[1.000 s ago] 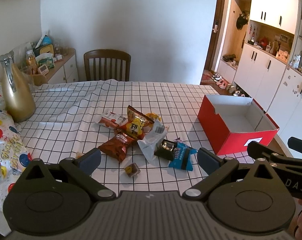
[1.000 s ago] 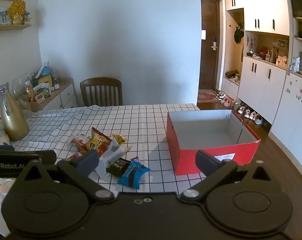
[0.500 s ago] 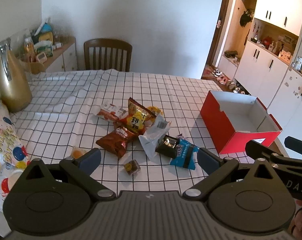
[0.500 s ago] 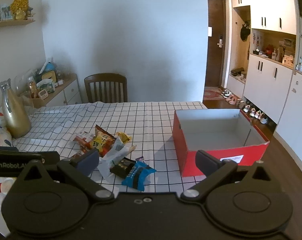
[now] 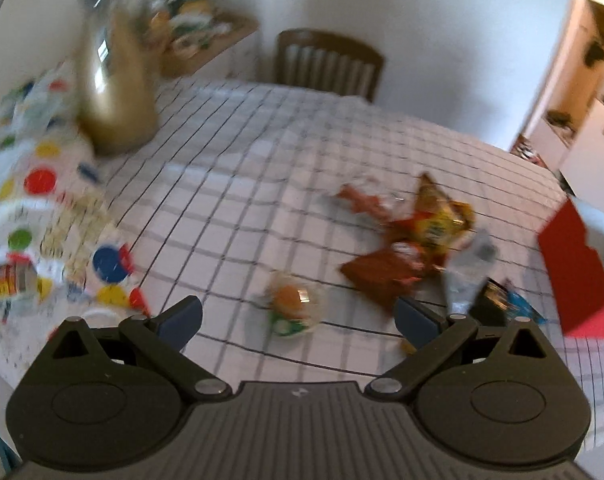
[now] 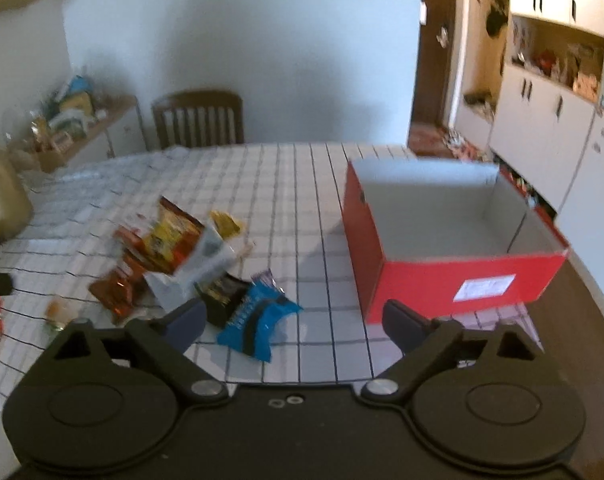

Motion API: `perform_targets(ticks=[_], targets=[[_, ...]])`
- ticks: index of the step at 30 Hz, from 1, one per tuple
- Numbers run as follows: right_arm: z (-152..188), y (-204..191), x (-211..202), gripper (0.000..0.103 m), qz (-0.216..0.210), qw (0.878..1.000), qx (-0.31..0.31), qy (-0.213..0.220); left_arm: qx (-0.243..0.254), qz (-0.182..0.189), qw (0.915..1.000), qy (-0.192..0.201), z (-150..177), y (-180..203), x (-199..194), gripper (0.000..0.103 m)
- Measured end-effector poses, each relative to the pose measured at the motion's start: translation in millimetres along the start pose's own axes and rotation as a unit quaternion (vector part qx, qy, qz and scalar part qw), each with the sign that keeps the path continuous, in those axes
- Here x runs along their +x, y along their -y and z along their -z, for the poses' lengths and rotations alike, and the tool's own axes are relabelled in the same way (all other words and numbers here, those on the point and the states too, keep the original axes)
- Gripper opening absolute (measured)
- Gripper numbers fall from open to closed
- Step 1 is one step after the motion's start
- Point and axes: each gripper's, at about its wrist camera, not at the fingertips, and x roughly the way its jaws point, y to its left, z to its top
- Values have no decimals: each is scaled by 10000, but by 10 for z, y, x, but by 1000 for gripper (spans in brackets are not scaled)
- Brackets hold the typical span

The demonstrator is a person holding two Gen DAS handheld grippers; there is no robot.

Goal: Organize snacks
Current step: 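Grasp the wrapped bun with the left tool while the right tool grasps the blue candy bag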

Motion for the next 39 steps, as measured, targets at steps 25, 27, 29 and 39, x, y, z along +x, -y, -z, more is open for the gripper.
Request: perform_targets(ticks=[25, 27, 29, 39], targets=[[-41, -247, 1484, 70, 89, 9787, 1208, -1658, -908, 54, 9881, -1244, -80, -254, 1244, 71], [-34, -288, 1511, 68, 102, 9791, 1154, -1672, -876, 145, 9880, -1267, -83, -233, 1272, 68], [-27, -301, 1527, 63, 119, 9784, 1181, -1693, -846, 154, 9882, -1265, -82, -206, 1294, 68], [-25, -303, 1552, 43, 17, 9782, 1246, -1659, -628, 545, 9881, -1295, -82, -86, 1352, 34]])
